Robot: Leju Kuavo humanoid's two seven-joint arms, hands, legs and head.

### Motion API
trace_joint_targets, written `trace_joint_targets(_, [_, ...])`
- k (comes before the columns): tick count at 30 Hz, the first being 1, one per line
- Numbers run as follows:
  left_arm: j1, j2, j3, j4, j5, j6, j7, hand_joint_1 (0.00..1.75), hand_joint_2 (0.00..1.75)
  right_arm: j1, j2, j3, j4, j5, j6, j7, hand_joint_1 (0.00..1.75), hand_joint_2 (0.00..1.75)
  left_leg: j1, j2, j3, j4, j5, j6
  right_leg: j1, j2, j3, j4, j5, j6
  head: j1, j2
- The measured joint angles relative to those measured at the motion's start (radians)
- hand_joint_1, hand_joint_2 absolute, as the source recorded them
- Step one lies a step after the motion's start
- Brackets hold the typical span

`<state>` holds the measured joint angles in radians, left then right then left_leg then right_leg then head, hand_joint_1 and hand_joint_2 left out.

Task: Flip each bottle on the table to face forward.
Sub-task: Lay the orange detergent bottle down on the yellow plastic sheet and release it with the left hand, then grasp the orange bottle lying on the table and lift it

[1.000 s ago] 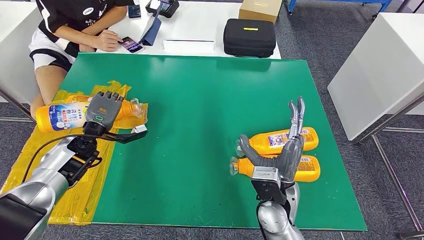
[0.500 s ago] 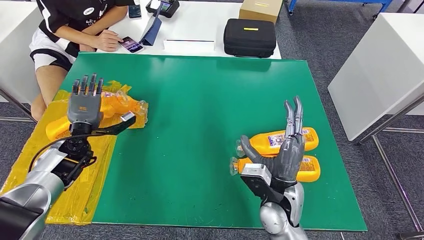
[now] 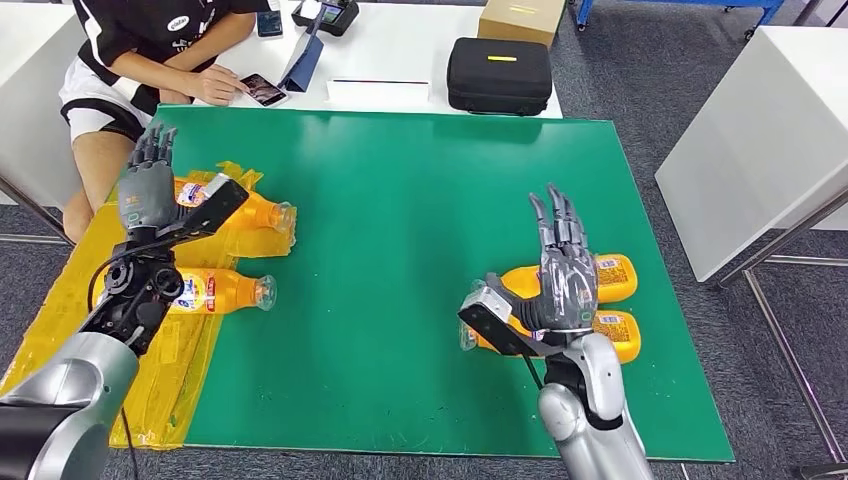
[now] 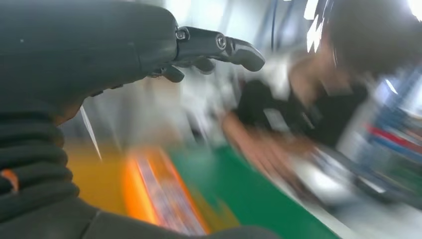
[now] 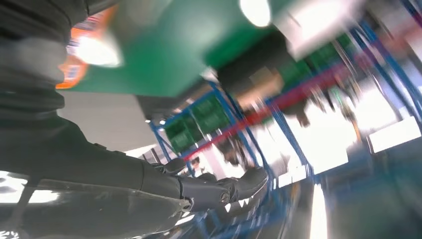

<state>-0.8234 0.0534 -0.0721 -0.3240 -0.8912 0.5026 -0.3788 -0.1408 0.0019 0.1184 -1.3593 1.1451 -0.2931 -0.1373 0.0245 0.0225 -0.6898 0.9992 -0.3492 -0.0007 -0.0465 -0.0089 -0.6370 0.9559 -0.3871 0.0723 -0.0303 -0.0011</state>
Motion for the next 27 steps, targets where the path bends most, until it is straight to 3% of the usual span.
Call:
trace_joint_targets(2, [-0.002,-0.035,0.1,-0.017,0.157,-0.136,-0.143,0.0,0.0,-0.053,-0.042,-0.006,0.094,0.031,0.074,0.01,0.0,1.75,0.0,-0.001,0.0,0.0,0.001,0.001,0.0,0.0,0.0,0.0,0.001,0.001,0.0,0.0])
trace_joint_targets(5, [0.0,-0.089,0.198,-0.048,0.282,-0.293,-0.269,0.0,0.0,-0.147,-0.113,-0.012,0.273,0.044,0.143,-0.027,0.0,1.75,-0.002,-0.003,0.0,0.0,0.002,0.002,-0.002,-0.001,0.001,0.0,0.002,0.002,0.0,0.0])
trace_joint_targets(9, [0.016,-0.146,0.235,-0.09,0.367,-0.369,-0.32,0.0,0.0,-0.269,-0.199,-0.012,0.499,0.034,0.177,-0.088,0.0,1.75,-0.003,-0.007,-0.001,0.0,0.003,0.004,-0.003,-0.006,0.003,0.0,0.002,0.003,0.0,0.0])
trace_joint_targets(12, [0.025,-0.166,0.241,-0.108,0.383,-0.376,-0.322,0.0,0.0,-0.324,-0.227,-0.012,0.594,0.031,0.177,-0.097,0.0,1.75,-0.003,-0.006,-0.001,0.0,0.003,0.004,-0.002,-0.006,0.003,0.0,0.002,0.003,0.0,0.0])
trace_joint_targets(16, [0.032,-0.177,0.243,-0.126,0.41,-0.399,-0.323,0.0,1.75,-0.364,-0.24,-0.012,0.656,0.03,0.188,-0.097,0.0,1.75,-0.002,-0.005,0.0,0.0,0.003,0.004,-0.002,-0.006,0.003,0.0,0.002,0.003,-0.001,0.0])
trace_joint_targets(22, [0.069,-0.206,0.197,-0.182,0.519,-0.461,-0.324,0.0,1.75,-0.469,-0.272,-0.008,0.781,0.022,0.271,-0.083,0.0,1.75,-0.003,-0.008,0.0,0.0,0.004,0.006,-0.004,-0.009,0.004,-0.001,0.002,0.004,0.0,0.0])
trace_joint_targets(27, [0.079,-0.219,0.161,-0.19,0.585,-0.5,-0.324,0.0,1.75,-0.522,-0.287,-0.007,0.86,0.026,0.281,-0.053,0.0,1.75,-0.004,-0.009,0.0,0.001,0.005,0.007,-0.004,-0.01,0.006,-0.001,0.003,0.005,0.0,0.0])
